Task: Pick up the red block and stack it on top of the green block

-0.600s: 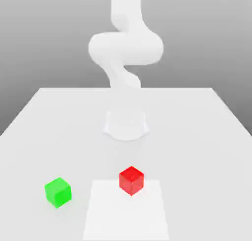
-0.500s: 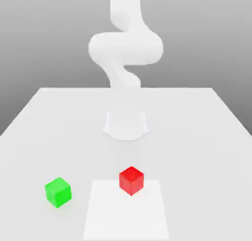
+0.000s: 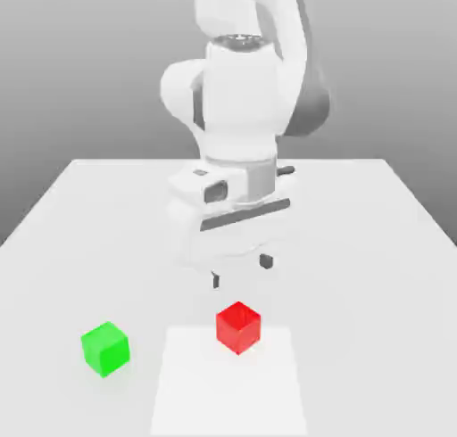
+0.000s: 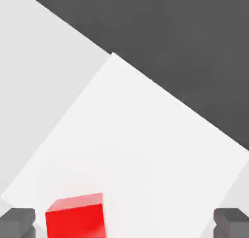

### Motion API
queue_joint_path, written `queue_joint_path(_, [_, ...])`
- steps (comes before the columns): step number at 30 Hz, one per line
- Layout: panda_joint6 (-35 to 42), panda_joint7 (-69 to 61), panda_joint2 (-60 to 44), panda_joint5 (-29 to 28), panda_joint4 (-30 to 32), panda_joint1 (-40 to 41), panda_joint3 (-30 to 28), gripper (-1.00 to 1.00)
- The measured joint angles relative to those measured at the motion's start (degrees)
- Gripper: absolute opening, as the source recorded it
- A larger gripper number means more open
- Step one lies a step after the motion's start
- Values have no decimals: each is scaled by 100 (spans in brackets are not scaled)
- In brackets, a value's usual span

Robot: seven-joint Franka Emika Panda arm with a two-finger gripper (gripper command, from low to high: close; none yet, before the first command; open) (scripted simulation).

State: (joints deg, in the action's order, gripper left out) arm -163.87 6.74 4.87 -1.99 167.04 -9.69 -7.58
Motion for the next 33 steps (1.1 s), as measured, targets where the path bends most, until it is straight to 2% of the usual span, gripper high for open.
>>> queue_joint_path(5, [-1018, -589, -1235, 626, -50, 216, 401, 0])
queue_joint_path(6, [-1181, -633, -1425, 679, -75, 320, 516, -100])
queue_joint_path(13, [-1206, -612, -1463, 651, -79, 364, 553, -100])
queue_joint_path(21, [78, -266, 15, 123, 113, 434, 428, -100])
queue_joint_path(29, [1069, -1684, -89, -6, -994, 1784, -894, -100])
queue_joint_path(33, [671, -2237, -730, 409, -1211, 2038, -899, -100])
